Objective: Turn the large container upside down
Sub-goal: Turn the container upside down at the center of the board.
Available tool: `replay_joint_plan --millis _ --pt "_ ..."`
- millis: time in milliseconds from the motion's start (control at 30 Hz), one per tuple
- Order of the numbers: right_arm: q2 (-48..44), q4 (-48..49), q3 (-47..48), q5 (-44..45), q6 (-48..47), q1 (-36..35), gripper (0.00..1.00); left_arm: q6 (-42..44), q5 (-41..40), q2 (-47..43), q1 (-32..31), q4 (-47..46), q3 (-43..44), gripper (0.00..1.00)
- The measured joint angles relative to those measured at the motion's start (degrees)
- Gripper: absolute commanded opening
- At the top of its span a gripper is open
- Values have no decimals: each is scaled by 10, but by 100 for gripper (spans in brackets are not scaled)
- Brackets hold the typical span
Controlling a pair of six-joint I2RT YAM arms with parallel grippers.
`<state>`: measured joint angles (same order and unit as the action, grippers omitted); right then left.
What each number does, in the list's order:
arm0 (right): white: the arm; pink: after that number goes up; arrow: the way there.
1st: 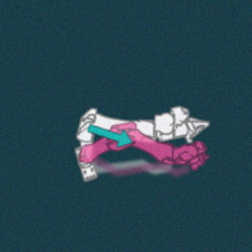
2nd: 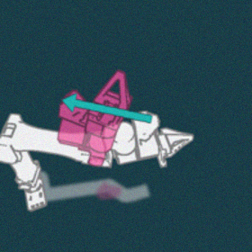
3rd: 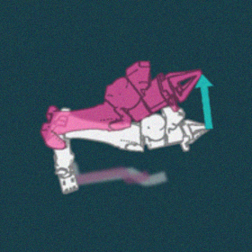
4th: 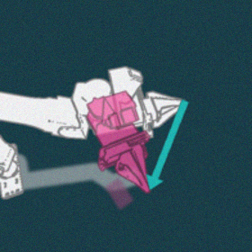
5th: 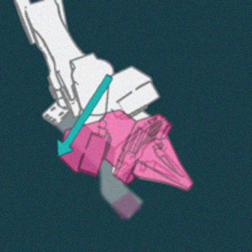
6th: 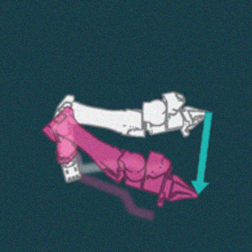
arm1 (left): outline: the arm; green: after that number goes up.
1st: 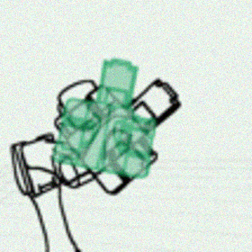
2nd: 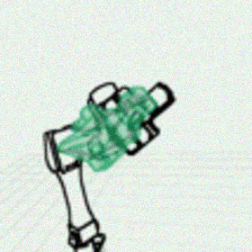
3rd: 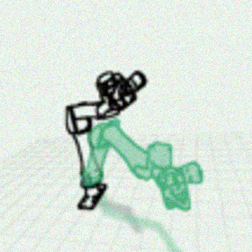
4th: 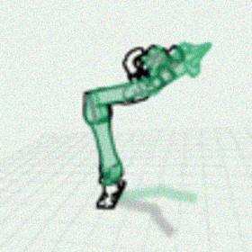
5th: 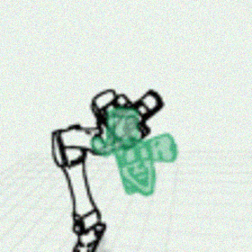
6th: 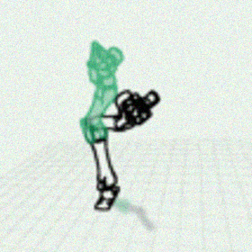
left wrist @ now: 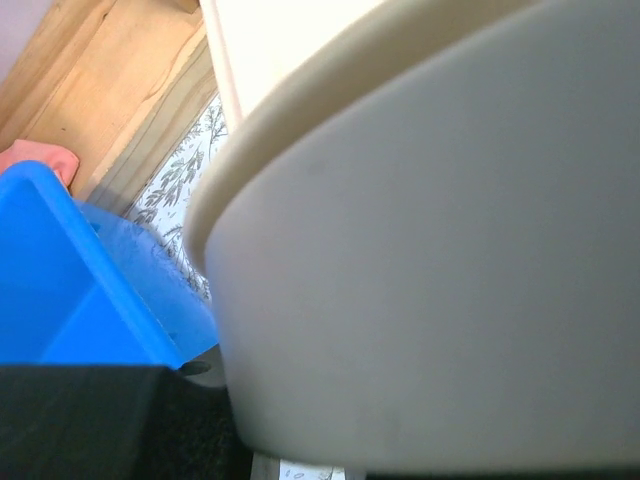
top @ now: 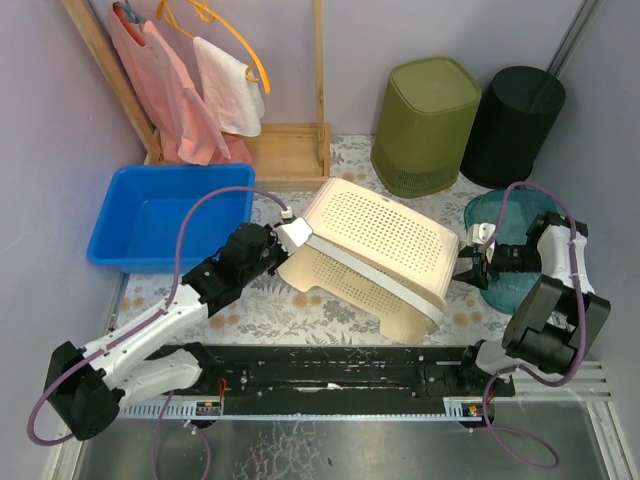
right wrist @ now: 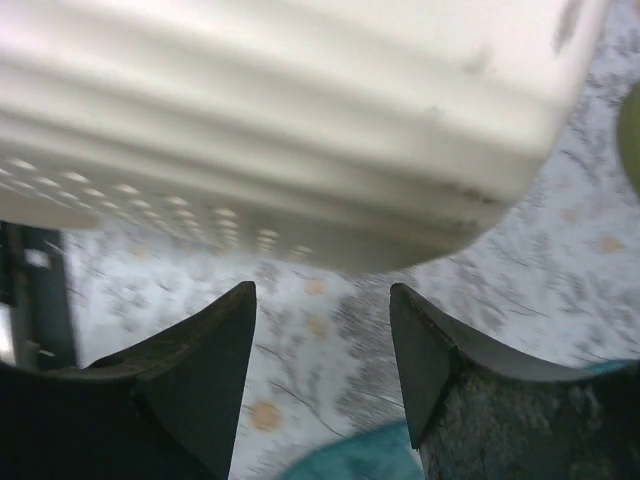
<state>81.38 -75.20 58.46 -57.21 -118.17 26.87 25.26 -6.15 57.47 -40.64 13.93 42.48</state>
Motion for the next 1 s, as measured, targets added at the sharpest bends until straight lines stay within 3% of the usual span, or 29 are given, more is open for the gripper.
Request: replay_joint_plan --millis 200,433,667,833,1000 --pt "39 -58 19 -67 0 7 68 -23 18 47 52 -90 -28 0" --pt "36 -69 29 -89 0 7 70 -56 47 140 124 -100 47 0" --pt "29 -69 14 -96 0 7 69 -89 23 247 137 -108 136 0" --pt "13 -76 -34 -117 0 7 70 -103 23 270 140 -110 153 0" --pt "66 -83 5 -165 0 7 71 -103 25 269 141 -110 153 0"
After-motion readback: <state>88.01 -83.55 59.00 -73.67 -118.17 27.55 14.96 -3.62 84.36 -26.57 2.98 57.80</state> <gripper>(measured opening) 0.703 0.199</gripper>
